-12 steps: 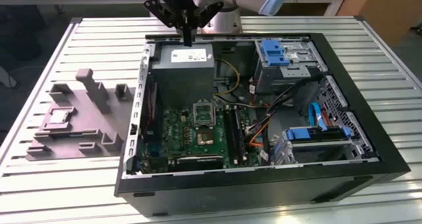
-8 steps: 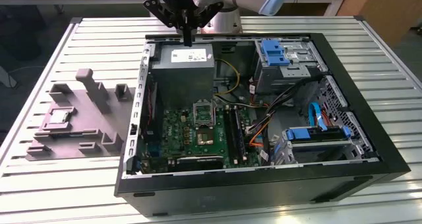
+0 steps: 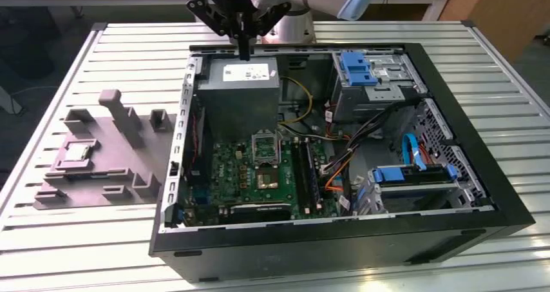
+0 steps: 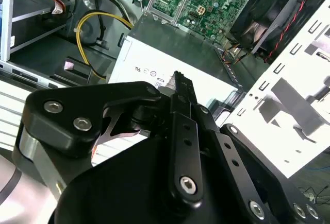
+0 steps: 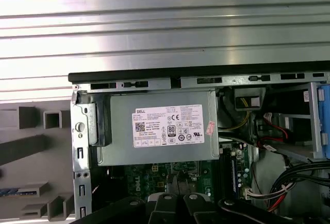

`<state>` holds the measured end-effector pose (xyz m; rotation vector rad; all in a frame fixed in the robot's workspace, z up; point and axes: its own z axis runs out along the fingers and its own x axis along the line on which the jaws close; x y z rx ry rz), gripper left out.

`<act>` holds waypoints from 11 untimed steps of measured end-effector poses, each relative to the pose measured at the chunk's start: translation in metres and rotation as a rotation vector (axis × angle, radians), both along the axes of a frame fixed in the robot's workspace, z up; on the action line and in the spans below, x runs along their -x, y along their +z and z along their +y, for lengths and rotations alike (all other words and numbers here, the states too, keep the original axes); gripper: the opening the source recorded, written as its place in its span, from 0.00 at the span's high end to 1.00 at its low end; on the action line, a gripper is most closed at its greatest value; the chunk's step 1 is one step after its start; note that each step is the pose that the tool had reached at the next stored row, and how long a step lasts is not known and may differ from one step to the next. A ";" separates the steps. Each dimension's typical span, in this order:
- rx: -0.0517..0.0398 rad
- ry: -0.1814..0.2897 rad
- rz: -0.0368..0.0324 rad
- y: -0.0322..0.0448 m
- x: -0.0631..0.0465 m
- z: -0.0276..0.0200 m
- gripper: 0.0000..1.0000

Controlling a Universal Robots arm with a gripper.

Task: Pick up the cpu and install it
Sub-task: 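Reach for the cpu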

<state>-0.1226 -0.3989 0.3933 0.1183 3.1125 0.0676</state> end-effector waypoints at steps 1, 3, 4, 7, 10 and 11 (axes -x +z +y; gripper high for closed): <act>0.0000 0.000 0.0000 0.0000 0.000 0.0000 0.89; 0.0000 0.000 -0.0001 0.0000 0.002 0.0000 0.89; 0.0000 0.000 -0.0001 0.0000 0.002 0.0000 0.89; 0.0000 0.000 0.0000 0.0000 0.003 0.0000 0.89; 0.0000 0.000 0.0000 0.0000 0.004 0.0000 0.89; 0.0000 0.000 0.0000 0.0000 0.005 0.0000 0.89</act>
